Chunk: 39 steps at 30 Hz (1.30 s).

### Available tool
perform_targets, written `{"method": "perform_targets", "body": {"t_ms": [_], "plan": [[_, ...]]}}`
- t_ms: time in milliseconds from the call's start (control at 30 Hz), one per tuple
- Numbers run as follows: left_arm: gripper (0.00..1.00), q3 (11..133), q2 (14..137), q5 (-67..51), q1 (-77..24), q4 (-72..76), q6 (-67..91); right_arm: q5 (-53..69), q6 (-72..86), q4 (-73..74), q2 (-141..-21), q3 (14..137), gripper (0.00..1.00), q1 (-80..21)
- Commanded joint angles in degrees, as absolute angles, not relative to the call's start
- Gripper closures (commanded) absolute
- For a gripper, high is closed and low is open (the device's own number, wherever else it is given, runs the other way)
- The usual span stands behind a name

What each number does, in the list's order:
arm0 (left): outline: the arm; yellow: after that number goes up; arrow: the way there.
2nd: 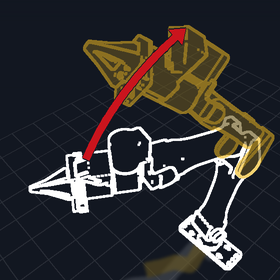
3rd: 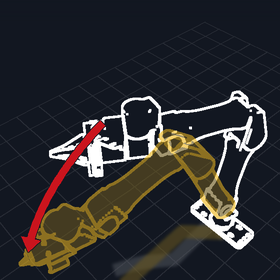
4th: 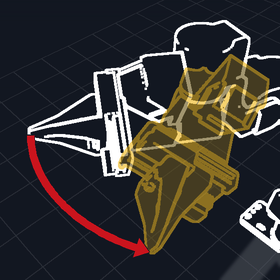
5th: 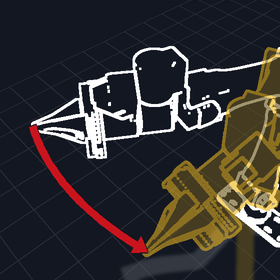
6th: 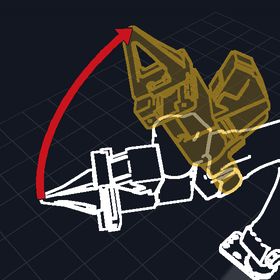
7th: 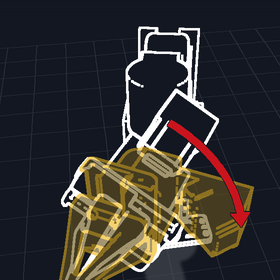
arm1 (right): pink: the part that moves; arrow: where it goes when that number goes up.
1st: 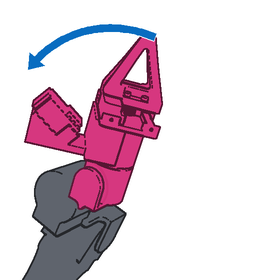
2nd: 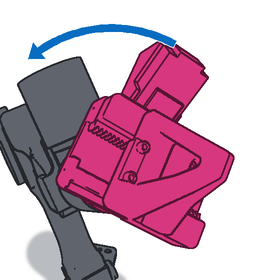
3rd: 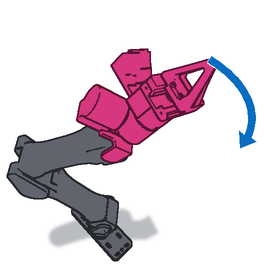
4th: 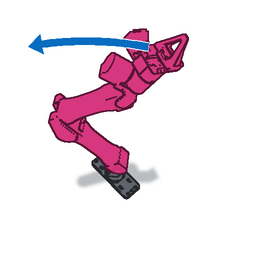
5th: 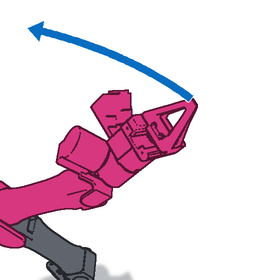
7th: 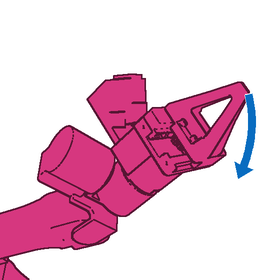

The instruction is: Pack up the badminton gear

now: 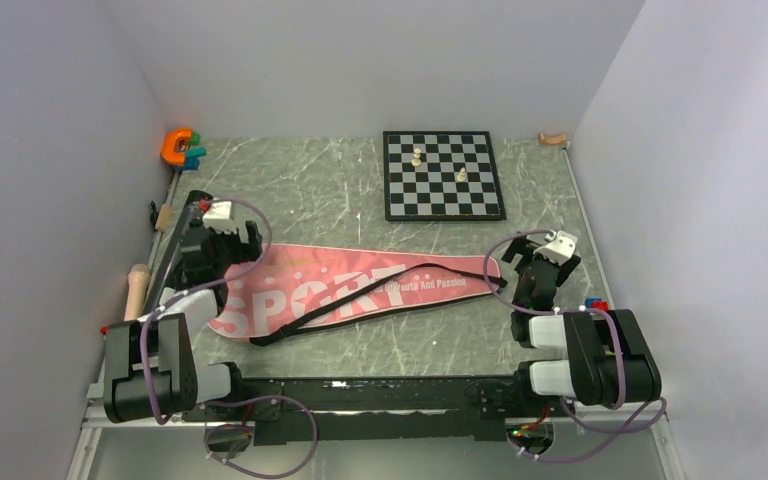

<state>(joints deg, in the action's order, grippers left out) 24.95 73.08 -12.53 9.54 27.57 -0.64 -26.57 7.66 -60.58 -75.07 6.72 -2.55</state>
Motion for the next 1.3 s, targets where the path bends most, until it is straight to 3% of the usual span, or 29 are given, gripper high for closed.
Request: {"method": "perform_targets", "body": {"t_ms": [0,167,367,500,600,1267], "plan": [[0.01,16.0,71.4,-10.5,7.6,50.6,-3.6,-31.1,6.3,-79.0,-77.5,3.2,0.00,-4.5],[0.01,7.8,77.0,-11.4,7.5,71.5,-3.5,-31.0,2.0,-88.6,-81.1,0.6,0.00,-7.0],[0.01,13.2,77.3,-7.5,5.8,60.6,-4.5,-26.4,-4.5,-93.5,-89.2,2.9,0.00,-9.5],[0.01,13.0,77.3,-7.0,5.4,60.8,-4.5,-27.7,1.9,-70.1,-85.5,11.6,0.00,-6.9],[0.00,13.0,77.2,-6.9,5.3,60.8,-4.7,-18.3,5.9,-63.6,-84.1,13.7,0.00,-0.4],[0.01,13.4,77.2,-4.8,4.2,60.0,-5.2,-18.6,5.0,-65.9,-84.6,13.1,0.00,-0.5]]}}
